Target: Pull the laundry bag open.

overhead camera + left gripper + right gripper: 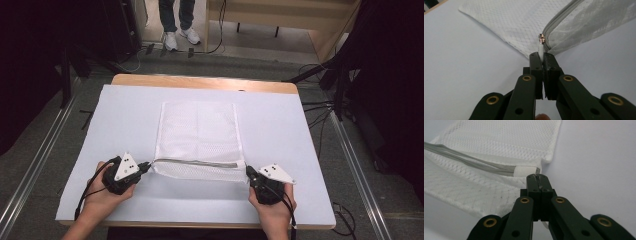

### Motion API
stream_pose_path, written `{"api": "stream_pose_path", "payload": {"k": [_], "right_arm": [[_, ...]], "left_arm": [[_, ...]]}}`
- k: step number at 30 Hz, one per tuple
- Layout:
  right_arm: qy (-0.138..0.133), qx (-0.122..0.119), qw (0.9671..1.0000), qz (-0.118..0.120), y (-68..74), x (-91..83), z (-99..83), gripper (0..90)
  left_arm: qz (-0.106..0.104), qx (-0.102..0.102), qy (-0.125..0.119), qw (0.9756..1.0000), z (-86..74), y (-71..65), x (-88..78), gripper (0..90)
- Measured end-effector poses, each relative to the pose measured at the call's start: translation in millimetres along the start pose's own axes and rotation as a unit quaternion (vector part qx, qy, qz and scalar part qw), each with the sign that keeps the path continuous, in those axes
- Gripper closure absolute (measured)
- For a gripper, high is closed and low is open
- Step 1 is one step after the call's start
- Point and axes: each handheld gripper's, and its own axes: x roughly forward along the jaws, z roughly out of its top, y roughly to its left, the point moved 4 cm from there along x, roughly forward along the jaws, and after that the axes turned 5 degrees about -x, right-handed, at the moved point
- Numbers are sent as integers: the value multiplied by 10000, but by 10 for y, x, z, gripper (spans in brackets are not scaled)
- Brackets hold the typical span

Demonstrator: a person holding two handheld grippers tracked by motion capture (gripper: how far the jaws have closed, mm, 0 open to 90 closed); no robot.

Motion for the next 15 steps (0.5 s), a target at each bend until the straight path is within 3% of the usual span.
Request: {"api": "stream_pose_path", "payload": {"k": [4, 6, 7, 8, 9, 11, 14, 15], "right_arm": [[5, -40, 10000, -14, 5, -2, 1, 900], [-25, -26, 9995, 302, 18, -7, -10, 900], [-25, -26, 9995, 302, 18, -7, -10, 900], [-35, -85, 9994, 337, 42, -14, -19, 900], [-60, -100, 9992, 389, 55, -14, -19, 900], [-59, -144, 9990, 417, 67, -7, -21, 900], [-54, -66, 9990, 442, 71, 14, -37, 867], [-54, -66, 9990, 442, 71, 14, -37, 867]], "left_arm": [[-101, -100, -41, 9999, -13, -2, -15, 881], [-263, -398, -208, 9986, -27, 24, -47, 843], [-263, -398, -208, 9986, -27, 24, -47, 752], [-370, -726, -358, 9960, -28, 51, -69, 647], [-455, -824, -408, 9947, -32, 62, -87, 579], [-514, -916, -469, 9934, -36, 67, -108, 482], [-483, -1354, -723, 9870, -36, 128, -196, 334], [-483, -1354, -723, 9870, -36, 128, -196, 319]]}}
